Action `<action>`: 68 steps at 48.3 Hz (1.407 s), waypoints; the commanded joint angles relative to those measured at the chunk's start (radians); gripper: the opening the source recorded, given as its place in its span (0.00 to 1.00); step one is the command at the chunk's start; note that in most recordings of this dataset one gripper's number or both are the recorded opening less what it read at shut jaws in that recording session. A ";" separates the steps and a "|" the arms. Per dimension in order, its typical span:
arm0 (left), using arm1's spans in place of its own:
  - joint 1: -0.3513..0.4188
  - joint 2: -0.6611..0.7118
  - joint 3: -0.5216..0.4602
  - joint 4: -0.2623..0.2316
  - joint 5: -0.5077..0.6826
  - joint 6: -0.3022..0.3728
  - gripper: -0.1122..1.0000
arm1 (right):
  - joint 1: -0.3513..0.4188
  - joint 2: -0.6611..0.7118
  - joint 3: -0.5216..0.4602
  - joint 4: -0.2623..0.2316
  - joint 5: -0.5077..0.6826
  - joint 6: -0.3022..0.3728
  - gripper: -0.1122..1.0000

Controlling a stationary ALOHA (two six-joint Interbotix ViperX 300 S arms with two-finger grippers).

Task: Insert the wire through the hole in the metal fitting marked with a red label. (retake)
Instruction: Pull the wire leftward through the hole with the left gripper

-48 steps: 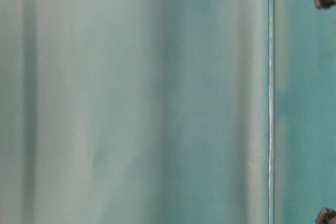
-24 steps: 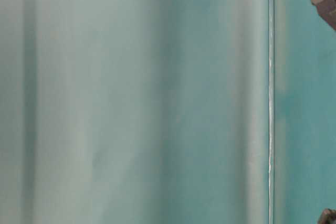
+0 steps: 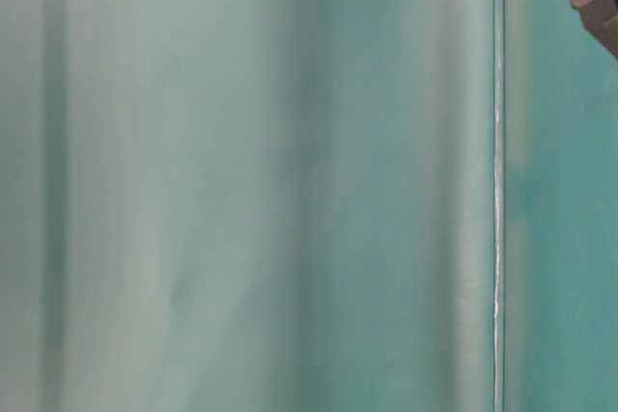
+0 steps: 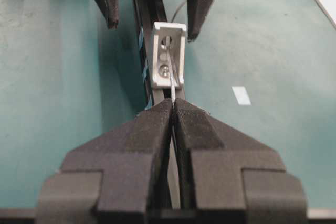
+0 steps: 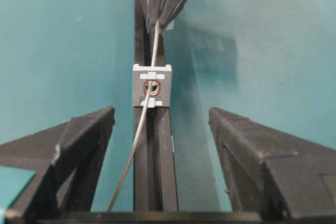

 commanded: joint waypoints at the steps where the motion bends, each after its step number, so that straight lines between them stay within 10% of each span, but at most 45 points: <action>1: -0.014 -0.061 0.025 0.005 0.009 0.003 0.01 | 0.002 -0.037 -0.006 -0.003 -0.011 -0.002 0.82; 68: -0.080 -0.288 0.216 0.006 0.190 -0.002 0.01 | 0.002 -0.037 -0.006 -0.003 -0.009 -0.011 0.82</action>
